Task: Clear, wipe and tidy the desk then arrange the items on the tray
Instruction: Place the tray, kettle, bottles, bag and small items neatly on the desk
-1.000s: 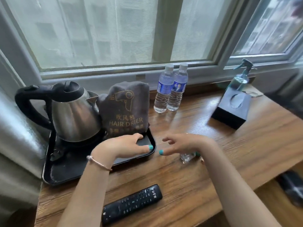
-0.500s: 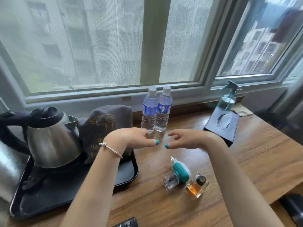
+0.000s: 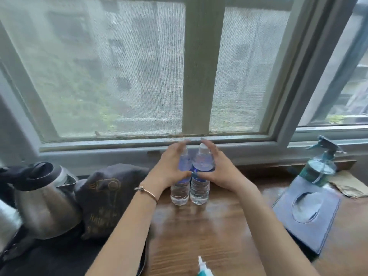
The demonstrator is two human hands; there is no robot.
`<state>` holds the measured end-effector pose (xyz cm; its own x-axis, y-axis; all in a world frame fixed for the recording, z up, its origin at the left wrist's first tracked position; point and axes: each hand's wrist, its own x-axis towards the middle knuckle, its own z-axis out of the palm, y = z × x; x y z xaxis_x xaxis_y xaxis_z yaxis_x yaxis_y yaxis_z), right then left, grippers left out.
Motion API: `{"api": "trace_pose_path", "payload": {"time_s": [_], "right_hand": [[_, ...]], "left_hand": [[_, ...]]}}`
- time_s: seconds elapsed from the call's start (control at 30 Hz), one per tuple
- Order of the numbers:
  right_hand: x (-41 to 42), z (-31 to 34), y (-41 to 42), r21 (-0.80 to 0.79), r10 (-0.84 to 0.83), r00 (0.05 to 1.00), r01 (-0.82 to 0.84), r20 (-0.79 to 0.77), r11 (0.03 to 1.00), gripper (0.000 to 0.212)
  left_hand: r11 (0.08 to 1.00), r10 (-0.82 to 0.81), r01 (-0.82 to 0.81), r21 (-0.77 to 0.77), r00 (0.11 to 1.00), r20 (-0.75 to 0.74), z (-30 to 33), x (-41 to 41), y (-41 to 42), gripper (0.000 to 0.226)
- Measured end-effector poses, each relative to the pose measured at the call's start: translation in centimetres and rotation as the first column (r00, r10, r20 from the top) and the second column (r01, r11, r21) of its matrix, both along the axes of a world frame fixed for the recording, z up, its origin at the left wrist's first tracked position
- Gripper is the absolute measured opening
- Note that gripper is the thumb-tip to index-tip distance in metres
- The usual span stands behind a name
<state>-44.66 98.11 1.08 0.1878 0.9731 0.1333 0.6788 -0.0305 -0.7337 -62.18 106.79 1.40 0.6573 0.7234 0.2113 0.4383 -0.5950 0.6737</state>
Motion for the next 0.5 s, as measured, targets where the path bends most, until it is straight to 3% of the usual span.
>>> {"api": "trace_pose_path", "payload": {"time_s": [0.13,0.23,0.37,0.5], "right_hand": [[-0.1,-3.4,0.7,0.211,-0.02,0.998,0.032,-0.057,0.977,0.097],[-0.3,-4.0,0.8,0.277,-0.047,0.998,0.054,-0.031,0.959,0.095],[-1.2,-3.3,-0.9,0.386,-0.125,0.991,0.13,-0.039,0.913,0.087],[-3.4,0.2,-3.3,0.508,-0.117,0.992,0.122,-0.043,0.853,0.092]], "left_hand": [[0.997,0.011,-0.025,0.078,0.984,0.179,-3.9,0.5,-0.2,0.092],[0.991,0.05,-0.076,0.11,0.973,0.227,-4.4,0.5,-0.7,0.09],[0.98,0.066,-0.116,0.162,0.956,0.286,-2.3,-0.8,-2.4,0.077],[0.941,0.058,-0.186,0.283,0.911,0.408,2.0,-4.9,-5.2,0.08]]}}
